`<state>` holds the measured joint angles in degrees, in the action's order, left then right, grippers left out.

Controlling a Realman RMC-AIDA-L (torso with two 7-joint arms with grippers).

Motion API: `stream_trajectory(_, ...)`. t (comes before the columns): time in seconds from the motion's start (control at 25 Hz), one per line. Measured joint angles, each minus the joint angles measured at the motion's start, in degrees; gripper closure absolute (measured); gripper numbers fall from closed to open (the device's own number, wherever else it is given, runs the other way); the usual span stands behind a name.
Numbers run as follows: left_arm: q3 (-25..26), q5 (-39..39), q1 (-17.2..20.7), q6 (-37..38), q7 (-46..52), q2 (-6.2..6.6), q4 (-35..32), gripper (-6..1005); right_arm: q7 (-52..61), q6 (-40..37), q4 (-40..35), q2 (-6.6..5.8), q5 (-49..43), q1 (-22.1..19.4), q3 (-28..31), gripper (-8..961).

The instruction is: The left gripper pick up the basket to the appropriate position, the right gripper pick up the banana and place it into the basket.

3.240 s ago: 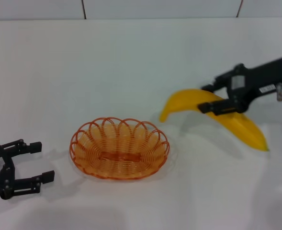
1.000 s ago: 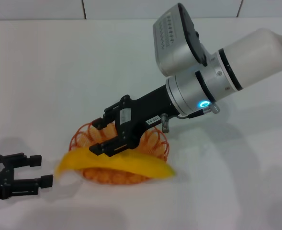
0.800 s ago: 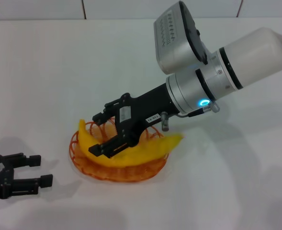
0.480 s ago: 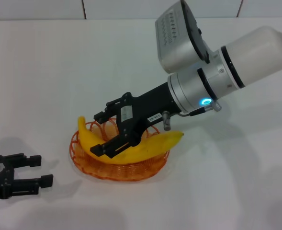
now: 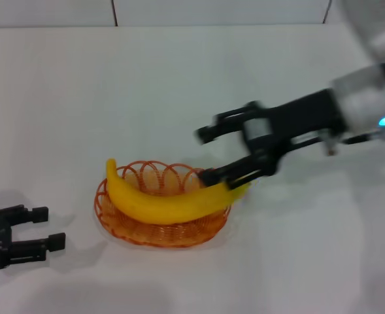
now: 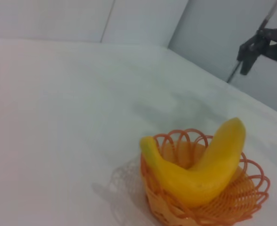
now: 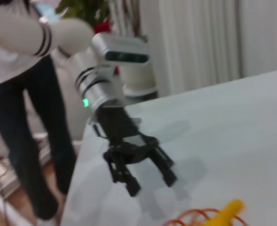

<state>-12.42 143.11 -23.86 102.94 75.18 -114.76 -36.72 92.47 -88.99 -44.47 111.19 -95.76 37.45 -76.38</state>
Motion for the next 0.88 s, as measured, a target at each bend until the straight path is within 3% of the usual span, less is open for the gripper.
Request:
stream_trajectory(0.16,1.5,-0.1,0.4,0.3,-4.0,-0.1,0.0,154,-1.6,-1.0,0.1,-1.59,-1.7,-4.1,6.3,116)
stream_trajectory(0.4,6.7,-0.1,0.5,0.2,-12.0,-1.28,0.0,154,-4.5,-1.0,3.4,-1.48,-9.5,-7.2,15.4,118)
stream_trajectory(0.6,12.2,-0.1,0.4,-0.7,-18.8,-1.76,0.7,154,-11.1,-0.1,9.6,-1.58,-12.6,-7.4,16.9,119)
stream_trajectory(0.88,12.1,0.2,-0.4,-3.2,-20.7,-1.85,2.5,154,-18.7,0.5,12.8,-1.57,-17.5,-7.9,17.7,120)
